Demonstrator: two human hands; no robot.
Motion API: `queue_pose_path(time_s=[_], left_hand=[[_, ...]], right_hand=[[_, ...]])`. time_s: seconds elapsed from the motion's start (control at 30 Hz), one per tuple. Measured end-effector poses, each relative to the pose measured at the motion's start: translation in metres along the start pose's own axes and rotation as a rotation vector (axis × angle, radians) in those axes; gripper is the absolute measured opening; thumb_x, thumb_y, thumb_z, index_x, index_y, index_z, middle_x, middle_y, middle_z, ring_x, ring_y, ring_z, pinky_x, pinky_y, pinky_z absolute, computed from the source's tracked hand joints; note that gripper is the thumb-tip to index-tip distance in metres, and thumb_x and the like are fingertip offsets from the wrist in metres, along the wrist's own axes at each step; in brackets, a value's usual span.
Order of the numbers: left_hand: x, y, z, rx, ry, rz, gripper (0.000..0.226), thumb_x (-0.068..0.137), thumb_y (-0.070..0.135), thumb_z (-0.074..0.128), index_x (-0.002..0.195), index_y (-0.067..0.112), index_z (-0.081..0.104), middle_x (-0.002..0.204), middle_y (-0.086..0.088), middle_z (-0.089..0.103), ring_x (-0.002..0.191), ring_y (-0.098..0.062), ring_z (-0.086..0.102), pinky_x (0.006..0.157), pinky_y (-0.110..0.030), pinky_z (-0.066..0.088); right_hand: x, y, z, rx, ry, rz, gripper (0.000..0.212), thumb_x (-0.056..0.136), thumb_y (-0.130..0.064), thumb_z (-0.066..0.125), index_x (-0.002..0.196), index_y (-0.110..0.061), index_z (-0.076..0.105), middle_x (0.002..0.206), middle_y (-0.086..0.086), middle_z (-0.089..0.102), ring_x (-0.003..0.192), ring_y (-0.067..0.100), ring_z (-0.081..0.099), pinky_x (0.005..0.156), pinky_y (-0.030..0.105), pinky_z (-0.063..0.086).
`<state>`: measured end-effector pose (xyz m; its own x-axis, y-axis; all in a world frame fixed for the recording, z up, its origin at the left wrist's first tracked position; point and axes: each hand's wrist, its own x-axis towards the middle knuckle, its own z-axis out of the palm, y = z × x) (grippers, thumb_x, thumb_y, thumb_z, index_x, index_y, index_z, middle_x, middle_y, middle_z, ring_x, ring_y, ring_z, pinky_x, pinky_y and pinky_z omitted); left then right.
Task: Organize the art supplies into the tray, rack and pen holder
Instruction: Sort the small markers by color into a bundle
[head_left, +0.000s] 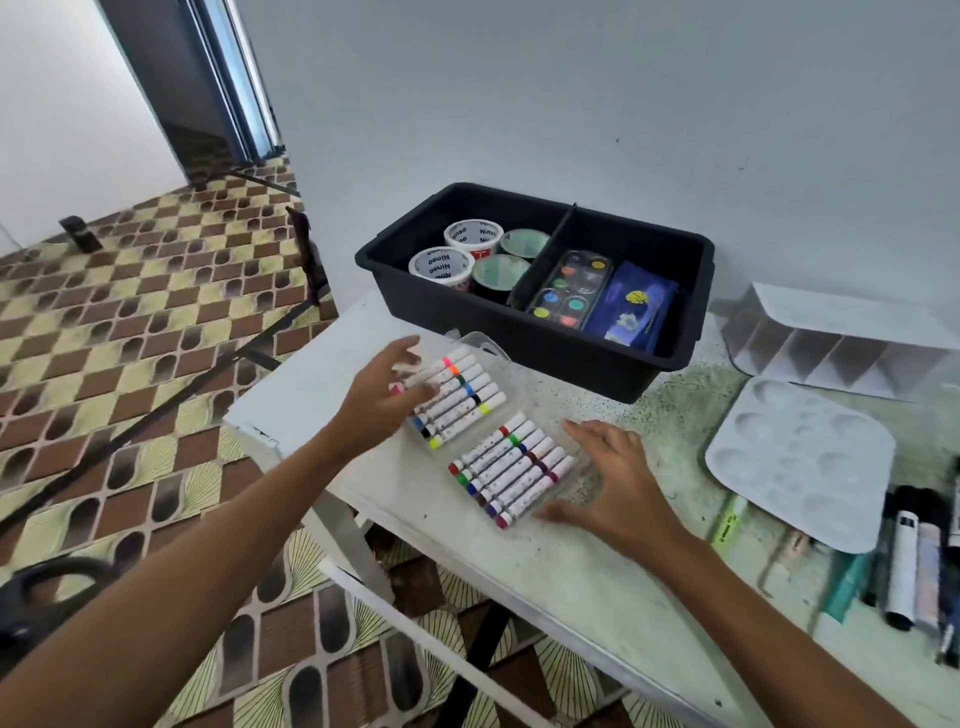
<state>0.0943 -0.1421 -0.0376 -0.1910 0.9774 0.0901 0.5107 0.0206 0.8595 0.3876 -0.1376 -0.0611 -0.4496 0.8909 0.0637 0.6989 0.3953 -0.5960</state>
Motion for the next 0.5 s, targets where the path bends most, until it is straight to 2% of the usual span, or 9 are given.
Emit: queue_pose_path(time_s=[0.1, 0.17, 0.23, 0.33, 0.4, 0.47, 0.5], left_hand=[[-0.001, 0.013, 0.000, -0.150, 0.129, 0.098, 0.048, 0.090, 0.034, 0.057, 0.134, 0.022, 0.039, 0.115, -0.006, 0.057, 0.101, -0.018, 0.060, 0.081, -0.028, 0.052], [-0.005, 0.025, 0.006, -0.185, 0.184, 0.145, 0.042, 0.096, 0.031, 0.053, 0.134, 0.021, 0.036, 0.109, -0.004, 0.057, 0.096, -0.007, 0.061, 0.074, -0.021, 0.053], [-0.012, 0.037, 0.014, -0.192, 0.185, 0.183, 0.041, 0.096, 0.036, 0.048, 0.132, 0.021, 0.036, 0.104, 0.004, 0.056, 0.091, 0.003, 0.061, 0.068, -0.016, 0.052], [-0.022, 0.038, 0.021, -0.093, 0.151, 0.314, 0.048, 0.092, 0.056, 0.046, 0.121, 0.018, 0.051, 0.100, 0.009, 0.062, 0.090, -0.001, 0.062, 0.065, -0.018, 0.054], [-0.027, 0.027, 0.023, 0.017, 0.103, 0.440, 0.061, 0.088, 0.064, 0.046, 0.110, 0.010, 0.063, 0.103, 0.001, 0.067, 0.089, -0.005, 0.063, 0.067, -0.016, 0.053], [-0.034, 0.016, 0.026, 0.109, 0.008, 0.555, 0.063, 0.087, 0.061, 0.051, 0.111, 0.005, 0.064, 0.113, -0.008, 0.065, 0.097, -0.011, 0.063, 0.071, -0.012, 0.053], [-0.038, 0.009, 0.028, 0.158, -0.036, 0.616, 0.062, 0.086, 0.060, 0.054, 0.115, 0.006, 0.062, 0.117, -0.010, 0.064, 0.101, -0.015, 0.062, 0.075, -0.014, 0.055]], right_hand=[[0.002, -0.003, 0.006, 0.059, 0.005, 0.024, 0.118, 0.052, -0.067, 0.079, 0.150, -0.029, 0.026, 0.136, -0.006, 0.037, 0.124, 0.010, 0.025, 0.103, 0.033, 0.032], [0.003, -0.007, 0.010, 0.097, 0.015, 0.041, 0.118, 0.055, -0.059, 0.082, 0.151, -0.032, 0.018, 0.135, -0.006, 0.038, 0.123, 0.009, 0.027, 0.101, 0.031, 0.033], [0.005, -0.012, 0.014, 0.152, 0.019, 0.045, 0.121, 0.058, -0.054, 0.084, 0.152, -0.032, 0.011, 0.131, -0.004, 0.040, 0.117, 0.006, 0.033, 0.098, 0.030, 0.038], [0.008, -0.014, 0.017, 0.229, 0.027, 0.059, 0.125, 0.063, -0.050, 0.084, 0.149, -0.041, -0.006, 0.117, -0.007, 0.046, 0.099, 0.005, 0.043, 0.082, 0.020, 0.039], [0.009, -0.012, 0.015, 0.279, 0.042, 0.045, 0.121, 0.068, -0.045, 0.083, 0.141, -0.053, -0.013, 0.106, -0.009, 0.050, 0.091, 0.006, 0.049, 0.074, 0.015, 0.040], [0.009, -0.010, 0.009, 0.315, 0.034, 0.014, 0.112, 0.079, -0.029, 0.077, 0.138, -0.062, -0.012, 0.102, -0.006, 0.052, 0.087, 0.009, 0.053, 0.074, 0.017, 0.043], [0.009, -0.009, 0.006, 0.314, 0.012, -0.001, 0.108, 0.083, -0.021, 0.071, 0.137, -0.064, -0.011, 0.101, -0.005, 0.052, 0.085, 0.012, 0.053, 0.076, 0.020, 0.044]])
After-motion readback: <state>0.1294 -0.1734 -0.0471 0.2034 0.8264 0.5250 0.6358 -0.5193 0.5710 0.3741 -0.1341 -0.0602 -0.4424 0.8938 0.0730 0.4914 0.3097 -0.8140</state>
